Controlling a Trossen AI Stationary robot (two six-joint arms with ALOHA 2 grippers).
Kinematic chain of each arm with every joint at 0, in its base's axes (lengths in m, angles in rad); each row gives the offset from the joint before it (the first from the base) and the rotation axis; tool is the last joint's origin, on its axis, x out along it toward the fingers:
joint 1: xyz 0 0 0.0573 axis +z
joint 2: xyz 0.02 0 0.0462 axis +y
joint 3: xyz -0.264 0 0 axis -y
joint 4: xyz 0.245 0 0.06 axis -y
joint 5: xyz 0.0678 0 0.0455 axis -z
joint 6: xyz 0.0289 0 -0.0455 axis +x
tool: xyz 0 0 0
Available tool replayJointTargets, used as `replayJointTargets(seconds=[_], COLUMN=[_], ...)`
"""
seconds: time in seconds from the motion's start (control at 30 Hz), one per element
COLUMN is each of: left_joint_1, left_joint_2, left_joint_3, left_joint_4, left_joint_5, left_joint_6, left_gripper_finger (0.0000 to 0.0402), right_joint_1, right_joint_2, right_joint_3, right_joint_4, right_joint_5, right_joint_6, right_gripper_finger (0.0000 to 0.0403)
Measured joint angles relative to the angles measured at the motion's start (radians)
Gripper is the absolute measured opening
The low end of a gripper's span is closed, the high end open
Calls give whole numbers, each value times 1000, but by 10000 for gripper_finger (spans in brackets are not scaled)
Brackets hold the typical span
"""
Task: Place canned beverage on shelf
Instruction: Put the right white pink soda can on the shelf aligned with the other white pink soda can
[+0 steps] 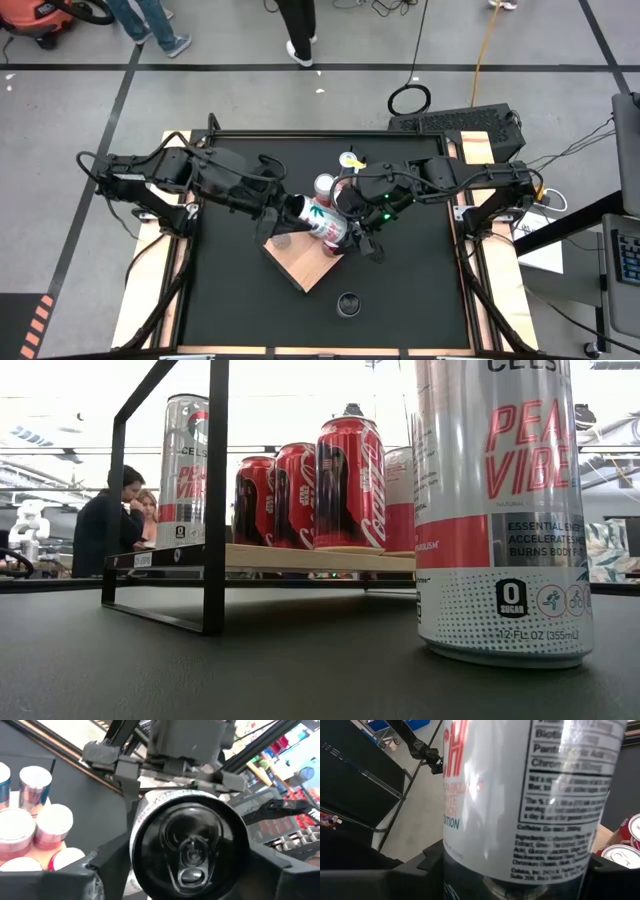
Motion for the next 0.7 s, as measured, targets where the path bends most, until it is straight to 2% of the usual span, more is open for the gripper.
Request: replayJointTargets(seconds=[0.23,0.7], left_joint_1=[5,6], left_joint_2=[0,-22], left_joint_3=[0,2], left_joint_4=[6,9], left_joint_5=[-1,0], left_joint_6=[-1,18], left_gripper_finger=[338,340], right_joint_1=[-1,-1], right_joint_2=[0,1], right_joint_3=[0,0], right_joint_4=[-1,-2], right_joint_5=[-10,-24], right_joint_6=[2,-7], right_gripper_finger=[237,237])
